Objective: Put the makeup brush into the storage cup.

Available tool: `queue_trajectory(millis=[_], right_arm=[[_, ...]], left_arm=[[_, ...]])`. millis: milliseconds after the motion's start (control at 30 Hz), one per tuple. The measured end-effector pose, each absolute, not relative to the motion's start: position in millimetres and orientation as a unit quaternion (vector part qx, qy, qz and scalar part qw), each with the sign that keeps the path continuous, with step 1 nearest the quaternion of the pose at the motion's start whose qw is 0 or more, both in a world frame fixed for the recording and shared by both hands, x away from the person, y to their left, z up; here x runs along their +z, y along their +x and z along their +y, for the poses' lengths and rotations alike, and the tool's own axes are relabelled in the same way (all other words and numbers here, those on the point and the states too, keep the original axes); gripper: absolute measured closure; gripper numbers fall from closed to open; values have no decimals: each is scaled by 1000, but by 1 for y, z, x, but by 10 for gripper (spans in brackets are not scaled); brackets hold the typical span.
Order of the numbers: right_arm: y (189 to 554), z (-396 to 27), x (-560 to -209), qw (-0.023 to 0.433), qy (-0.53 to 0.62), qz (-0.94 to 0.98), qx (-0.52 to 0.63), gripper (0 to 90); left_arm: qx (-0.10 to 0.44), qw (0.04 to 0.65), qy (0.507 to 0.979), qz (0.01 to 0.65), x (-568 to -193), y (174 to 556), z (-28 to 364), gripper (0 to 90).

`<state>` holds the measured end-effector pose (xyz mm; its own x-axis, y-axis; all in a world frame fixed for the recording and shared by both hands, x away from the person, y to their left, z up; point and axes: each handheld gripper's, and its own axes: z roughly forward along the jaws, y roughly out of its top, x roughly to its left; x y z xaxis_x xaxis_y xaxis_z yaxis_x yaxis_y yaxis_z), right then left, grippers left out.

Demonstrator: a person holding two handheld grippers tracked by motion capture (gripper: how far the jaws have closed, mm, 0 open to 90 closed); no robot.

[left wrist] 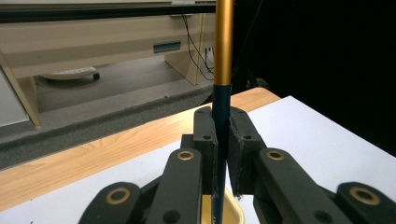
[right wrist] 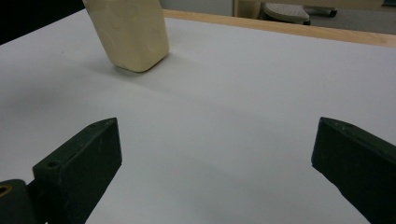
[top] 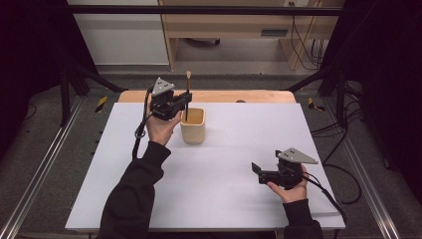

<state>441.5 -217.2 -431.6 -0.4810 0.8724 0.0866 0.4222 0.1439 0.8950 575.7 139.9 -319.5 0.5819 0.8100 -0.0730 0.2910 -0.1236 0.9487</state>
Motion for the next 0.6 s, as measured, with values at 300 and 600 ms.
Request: queue_trajectory(millis=[300, 600], right_arm=[[442, -218, -431, 236, 452, 718, 474, 18], [442, -218, -432, 236, 452, 718, 474, 16]], left_arm=[[243, 533, 711, 390, -321, 587, 135, 824], [242, 523, 715, 396, -330, 597, 135, 824]])
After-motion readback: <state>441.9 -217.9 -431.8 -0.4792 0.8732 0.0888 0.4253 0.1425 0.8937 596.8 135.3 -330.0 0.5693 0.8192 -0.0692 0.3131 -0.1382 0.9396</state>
